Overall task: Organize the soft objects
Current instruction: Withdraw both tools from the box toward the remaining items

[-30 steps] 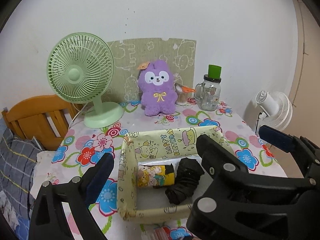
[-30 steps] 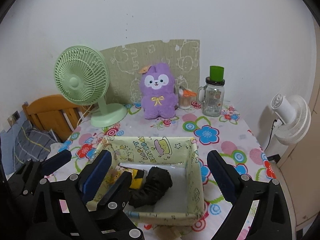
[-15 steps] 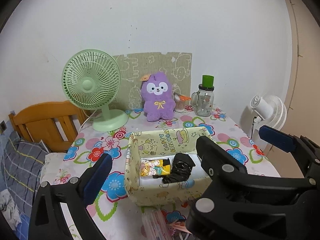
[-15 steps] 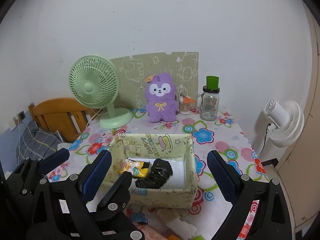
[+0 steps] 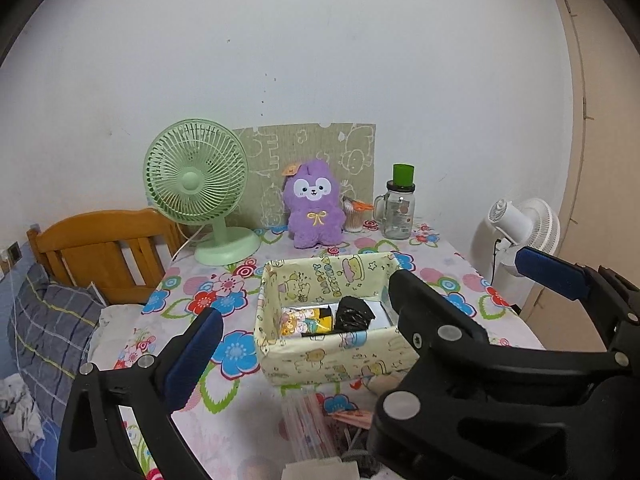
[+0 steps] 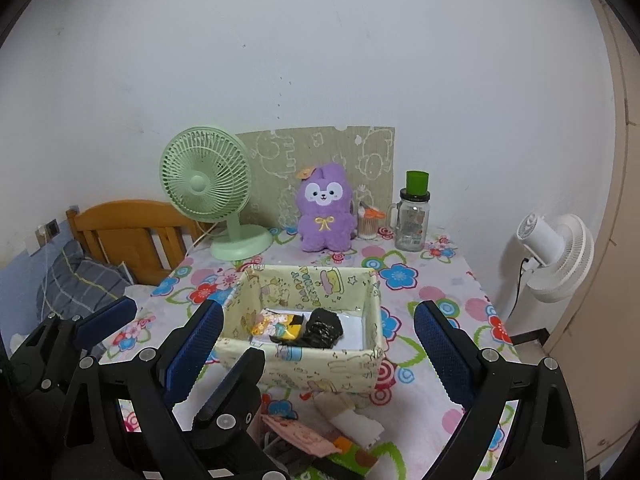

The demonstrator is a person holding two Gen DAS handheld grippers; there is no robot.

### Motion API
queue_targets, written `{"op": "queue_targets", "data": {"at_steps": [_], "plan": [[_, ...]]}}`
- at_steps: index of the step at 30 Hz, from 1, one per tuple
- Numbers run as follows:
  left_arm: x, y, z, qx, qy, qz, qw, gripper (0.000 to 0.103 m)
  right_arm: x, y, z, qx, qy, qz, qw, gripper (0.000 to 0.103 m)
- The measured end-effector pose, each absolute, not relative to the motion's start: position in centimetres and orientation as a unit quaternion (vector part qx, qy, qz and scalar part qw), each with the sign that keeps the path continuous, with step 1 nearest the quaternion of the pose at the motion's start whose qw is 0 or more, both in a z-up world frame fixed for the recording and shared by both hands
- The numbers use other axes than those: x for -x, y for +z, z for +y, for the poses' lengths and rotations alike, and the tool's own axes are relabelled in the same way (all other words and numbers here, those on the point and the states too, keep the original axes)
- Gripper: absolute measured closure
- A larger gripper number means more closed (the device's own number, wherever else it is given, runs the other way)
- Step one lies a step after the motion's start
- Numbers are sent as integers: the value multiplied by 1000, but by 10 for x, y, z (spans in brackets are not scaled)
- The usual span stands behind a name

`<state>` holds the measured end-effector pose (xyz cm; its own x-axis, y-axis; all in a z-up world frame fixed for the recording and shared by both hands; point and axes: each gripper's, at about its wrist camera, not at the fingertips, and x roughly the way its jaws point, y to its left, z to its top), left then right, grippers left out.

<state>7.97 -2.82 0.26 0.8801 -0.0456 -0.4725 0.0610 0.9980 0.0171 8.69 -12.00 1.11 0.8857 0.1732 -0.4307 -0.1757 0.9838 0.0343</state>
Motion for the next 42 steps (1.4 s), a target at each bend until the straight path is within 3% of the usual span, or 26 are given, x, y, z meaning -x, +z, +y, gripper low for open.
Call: {"op": "queue_targets", "data": {"at_steps": [42], "plan": [[-32, -96, -24, -6, -15, 303, 953, 1, -41, -92, -121, -6, 96, 270, 958, 5]]}}
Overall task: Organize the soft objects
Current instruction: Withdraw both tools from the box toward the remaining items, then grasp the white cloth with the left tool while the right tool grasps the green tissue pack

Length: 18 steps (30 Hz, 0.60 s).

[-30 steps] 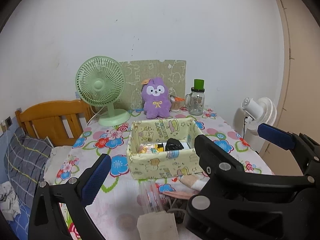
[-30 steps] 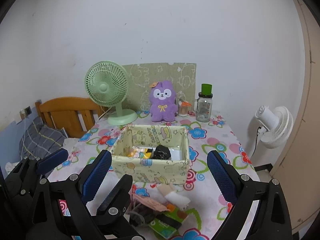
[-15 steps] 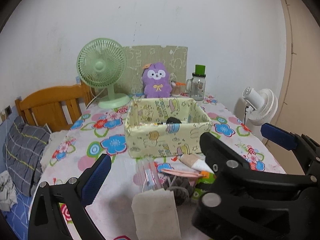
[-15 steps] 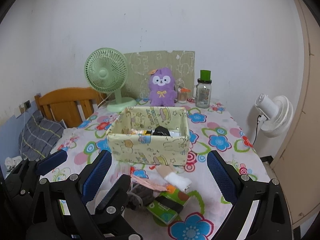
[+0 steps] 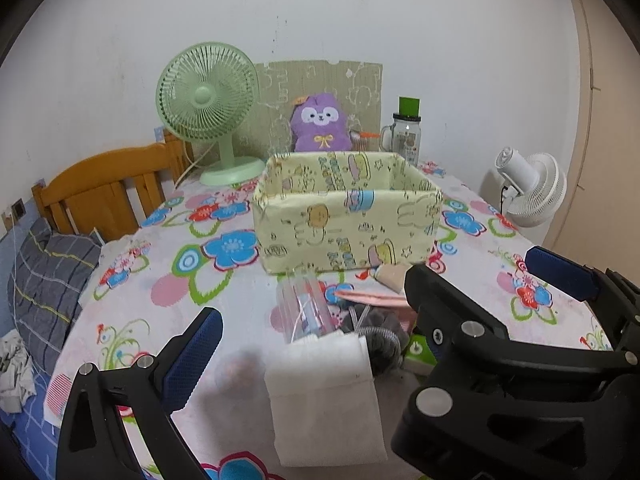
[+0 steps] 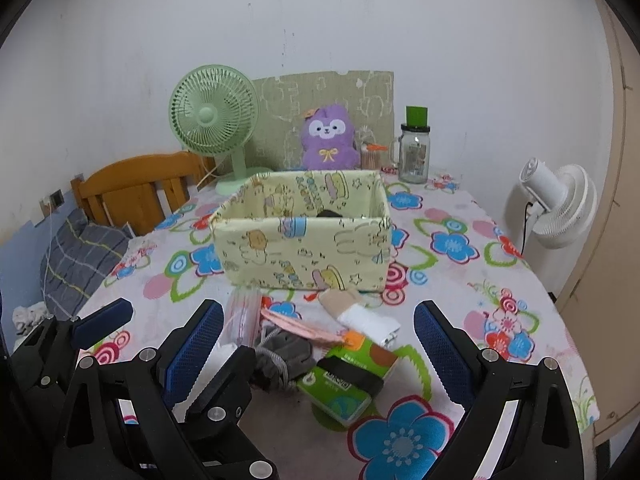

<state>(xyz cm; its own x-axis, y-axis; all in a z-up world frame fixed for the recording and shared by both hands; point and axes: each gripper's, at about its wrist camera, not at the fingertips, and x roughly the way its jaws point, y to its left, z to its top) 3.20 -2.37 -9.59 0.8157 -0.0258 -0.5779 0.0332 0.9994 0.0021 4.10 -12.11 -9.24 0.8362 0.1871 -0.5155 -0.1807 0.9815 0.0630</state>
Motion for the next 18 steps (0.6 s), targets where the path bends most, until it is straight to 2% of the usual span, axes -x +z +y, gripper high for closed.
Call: {"op": "queue_targets", "data": {"at_steps": [11, 14, 18], "plan": [[-36, -132, -20, 5, -26, 336, 941, 3, -44, -126, -119, 6, 86, 289, 953, 5], [-40, -139, -16, 17, -29, 348, 937, 10, -46, -132, -120, 5, 84, 296, 951, 5], [-44, -150, -14, 23, -45, 373, 927, 25, -49, -140, -121, 5, 79, 304, 949, 5]]}}
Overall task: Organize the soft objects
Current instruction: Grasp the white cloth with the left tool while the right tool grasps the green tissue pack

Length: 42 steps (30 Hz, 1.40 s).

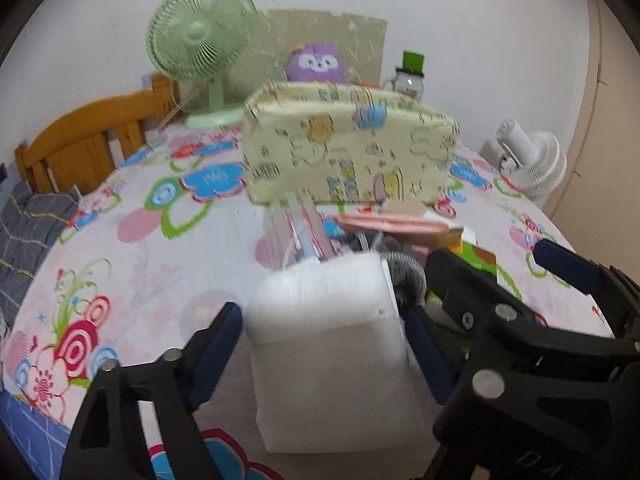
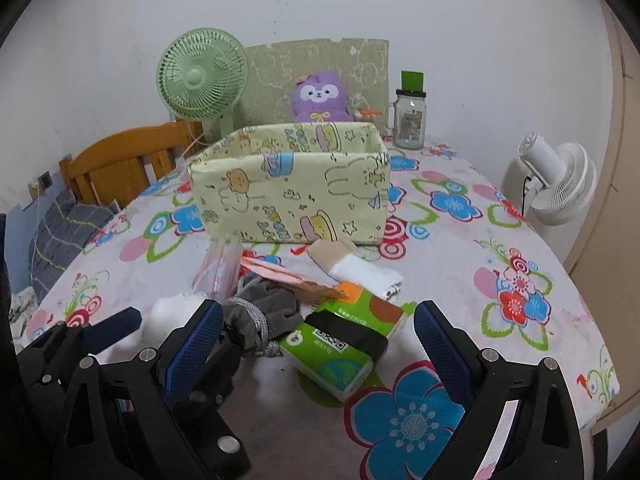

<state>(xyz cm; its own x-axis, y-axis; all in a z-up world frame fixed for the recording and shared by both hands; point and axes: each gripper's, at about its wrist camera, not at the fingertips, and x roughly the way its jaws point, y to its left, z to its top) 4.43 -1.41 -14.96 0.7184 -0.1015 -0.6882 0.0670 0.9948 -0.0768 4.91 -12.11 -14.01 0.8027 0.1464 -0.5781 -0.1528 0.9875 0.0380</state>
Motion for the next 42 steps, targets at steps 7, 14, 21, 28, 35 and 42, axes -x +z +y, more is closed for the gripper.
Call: {"op": "queue_targets", "data": {"at_steps": [7, 14, 21, 28, 35, 42], "plan": [[-45, -151, -14, 19, -48, 370, 928, 45, -56, -150, -127, -7, 70, 320, 945, 5], [-55, -153, -16, 3, -32, 366, 930, 50, -66, -156, -134, -13, 62, 343, 937, 13], [-59, -158, -24, -20, -22, 370, 928, 51, -79, -171, -139, -29, 52, 375, 925, 20], [-60, -161, -29, -30, -18, 373, 927, 52, -80, -174, -130, -26, 54, 375, 925, 37], [-58, -156, -31, -27, -26, 371, 928, 58, -75, -168, -130, -28, 48, 367, 929, 60], [-54, -148, -32, -24, -34, 364, 930, 65, -70, -161, -132, -33, 49, 359, 932, 63]]}}
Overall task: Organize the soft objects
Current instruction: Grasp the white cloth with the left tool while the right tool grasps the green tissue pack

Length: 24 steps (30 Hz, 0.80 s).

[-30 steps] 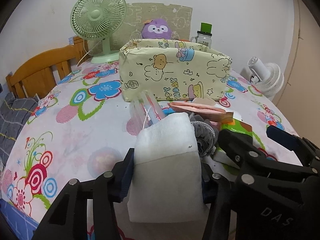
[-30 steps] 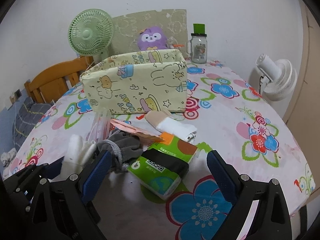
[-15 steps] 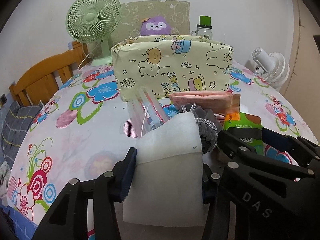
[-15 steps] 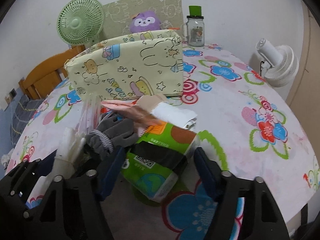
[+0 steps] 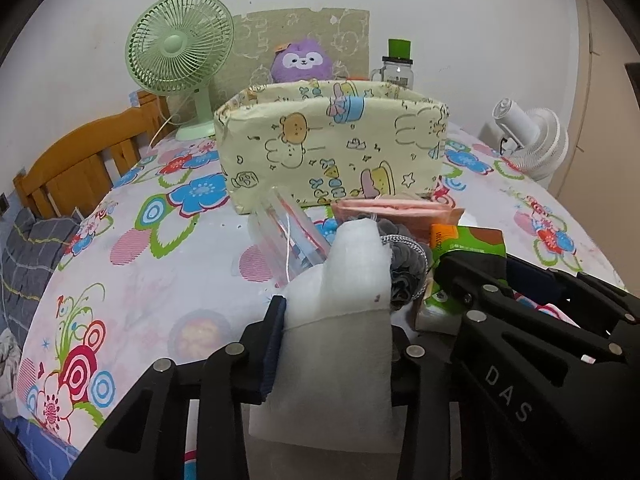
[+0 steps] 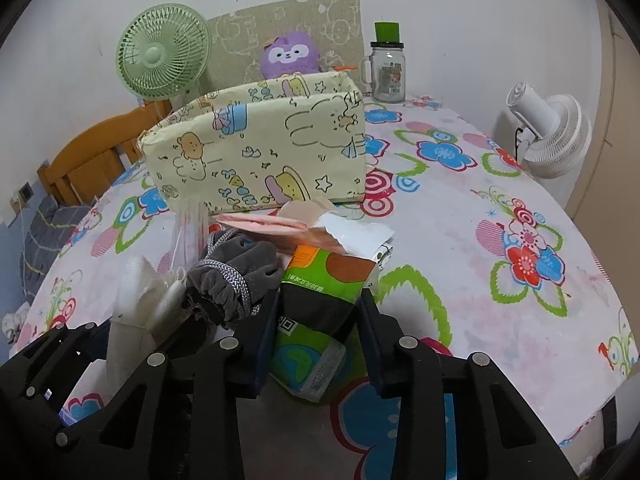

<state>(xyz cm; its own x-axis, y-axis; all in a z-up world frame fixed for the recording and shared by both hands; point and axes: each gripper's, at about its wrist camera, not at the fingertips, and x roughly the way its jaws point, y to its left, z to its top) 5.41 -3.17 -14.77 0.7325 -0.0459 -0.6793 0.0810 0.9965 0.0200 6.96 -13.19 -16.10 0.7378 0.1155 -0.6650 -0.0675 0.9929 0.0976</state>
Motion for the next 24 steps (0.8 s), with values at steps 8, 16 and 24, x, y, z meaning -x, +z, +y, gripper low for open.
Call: {"op": "queue_targets", "data": {"at_steps": [8, 16, 24], "plan": [[-48, -133, -31, -19, -39, 348, 937, 74, -62, -144, -132, -35, 50, 342, 938, 63], [-43, -120, -29, -12, -40, 335, 941, 82, -57, -131, -130, -37, 54, 330, 942, 63], [-43, -107, -28, -8, -42, 324, 945, 85, -55, -116, -128, -37, 55, 318, 946, 63]]}}
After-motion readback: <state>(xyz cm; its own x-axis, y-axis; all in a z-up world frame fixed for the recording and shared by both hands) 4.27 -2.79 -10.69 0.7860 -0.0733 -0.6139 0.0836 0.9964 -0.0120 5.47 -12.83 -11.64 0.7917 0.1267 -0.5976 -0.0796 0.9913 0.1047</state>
